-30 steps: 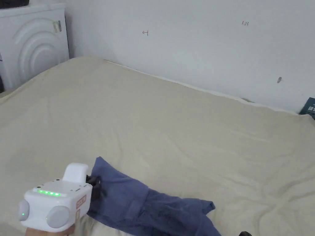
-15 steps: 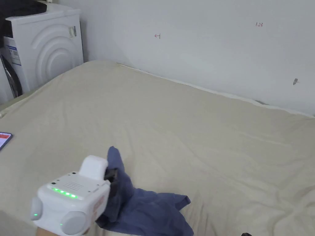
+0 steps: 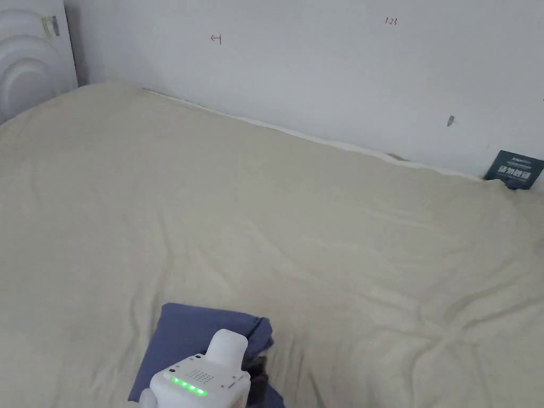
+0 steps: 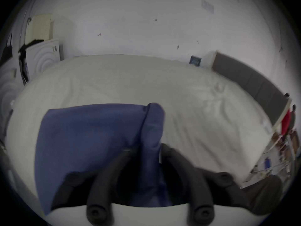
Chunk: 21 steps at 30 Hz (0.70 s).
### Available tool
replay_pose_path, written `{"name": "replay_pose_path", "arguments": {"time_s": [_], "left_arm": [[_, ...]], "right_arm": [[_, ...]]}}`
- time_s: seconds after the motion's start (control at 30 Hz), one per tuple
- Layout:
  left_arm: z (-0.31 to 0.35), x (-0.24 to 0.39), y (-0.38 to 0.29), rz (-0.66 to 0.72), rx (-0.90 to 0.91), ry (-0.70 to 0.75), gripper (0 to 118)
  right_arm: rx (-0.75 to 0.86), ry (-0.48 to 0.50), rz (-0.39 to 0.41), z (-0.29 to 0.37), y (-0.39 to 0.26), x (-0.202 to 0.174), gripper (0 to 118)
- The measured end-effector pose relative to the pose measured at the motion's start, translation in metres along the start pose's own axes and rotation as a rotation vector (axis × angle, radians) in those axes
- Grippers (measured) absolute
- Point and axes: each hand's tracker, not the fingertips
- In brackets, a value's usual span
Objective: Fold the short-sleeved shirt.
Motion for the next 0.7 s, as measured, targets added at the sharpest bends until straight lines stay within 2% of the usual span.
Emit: {"name": "replay_pose_path", "arguments": {"time_s": [0.03, 0.07, 0.17, 0.3, 0.37, 0.4, 0.43, 0.47, 0.5, 0.53, 0.57, 0.63, 0.7], "left_arm": [[0.008, -0.002, 0.003, 0.019, -0.018, -0.086, 116], [0.023, -0.002, 0.008, 0.020, -0.012, -0.128, 118], [0.079, -0.001, 0.018, -0.117, 0.176, 0.059, 118], [0.114, -0.024, 0.031, -0.168, 0.340, 0.340, 118], [0.110, -0.033, 0.038, -0.189, 0.338, 0.526, 118], [0.104, -0.038, 0.039, -0.195, 0.303, 0.574, 118], [0.099, -0.042, 0.037, -0.204, 0.277, 0.542, 108], [0.088, -0.041, 0.034, -0.216, 0.241, 0.503, 83], [0.077, -0.040, 0.031, -0.228, 0.207, 0.532, 37], [0.062, -0.037, 0.025, -0.258, 0.166, 0.549, 3], [0.050, -0.035, 0.018, -0.314, 0.156, 0.565, 3], [0.026, -0.027, 0.002, -0.342, 0.071, 0.435, 3], [-0.004, -0.010, -0.015, -0.418, 0.014, 0.467, 3]], "right_arm": [[0.000, 0.004, -0.016, -0.003, -0.001, 0.000, 0], [-0.003, 0.018, -0.042, -0.006, -0.003, 0.000, 0], [-0.005, 0.033, -0.051, -0.009, -0.006, -0.009, 0], [-0.006, 0.084, -0.035, -0.009, -0.011, -0.021, 0], [-0.014, 0.096, -0.040, -0.009, -0.012, -0.024, 0], [-0.013, 0.103, -0.042, -0.009, -0.013, -0.026, 0], [-0.014, 0.107, -0.043, -0.009, -0.013, -0.027, 0], [-0.016, 0.110, -0.045, -0.009, -0.013, -0.027, 0], [-0.017, 0.113, -0.046, -0.008, -0.014, -0.027, 0], [-0.019, 0.113, -0.045, -0.008, -0.015, -0.027, 0], [-0.020, 0.111, -0.042, -0.007, -0.015, -0.027, 0], [-0.015, 0.087, -0.029, -0.008, -0.015, -0.025, 0], [-0.016, 0.077, -0.033, -0.011, -0.013, -0.018, 0]]}}
